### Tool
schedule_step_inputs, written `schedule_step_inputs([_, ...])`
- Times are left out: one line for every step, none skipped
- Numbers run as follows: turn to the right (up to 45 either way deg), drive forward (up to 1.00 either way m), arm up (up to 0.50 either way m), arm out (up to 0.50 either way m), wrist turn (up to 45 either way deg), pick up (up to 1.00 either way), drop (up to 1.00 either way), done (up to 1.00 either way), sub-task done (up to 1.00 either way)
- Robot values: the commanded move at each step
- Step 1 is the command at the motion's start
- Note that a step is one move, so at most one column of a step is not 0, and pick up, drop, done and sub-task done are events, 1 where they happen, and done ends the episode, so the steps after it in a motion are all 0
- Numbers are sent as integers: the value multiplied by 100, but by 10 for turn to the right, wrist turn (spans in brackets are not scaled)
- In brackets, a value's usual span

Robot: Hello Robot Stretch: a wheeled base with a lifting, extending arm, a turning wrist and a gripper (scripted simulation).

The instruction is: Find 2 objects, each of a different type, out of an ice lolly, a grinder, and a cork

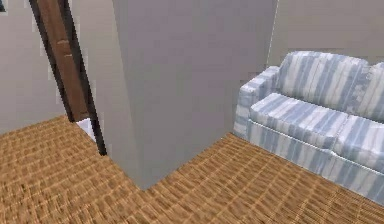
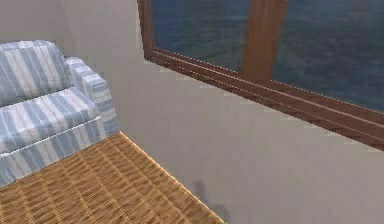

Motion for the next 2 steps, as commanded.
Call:
schedule_step_inputs([-450,0,0,0,0,0,0,0,0])
schedule_step_inputs([-420,0,0,0,0,0,0,0,0])
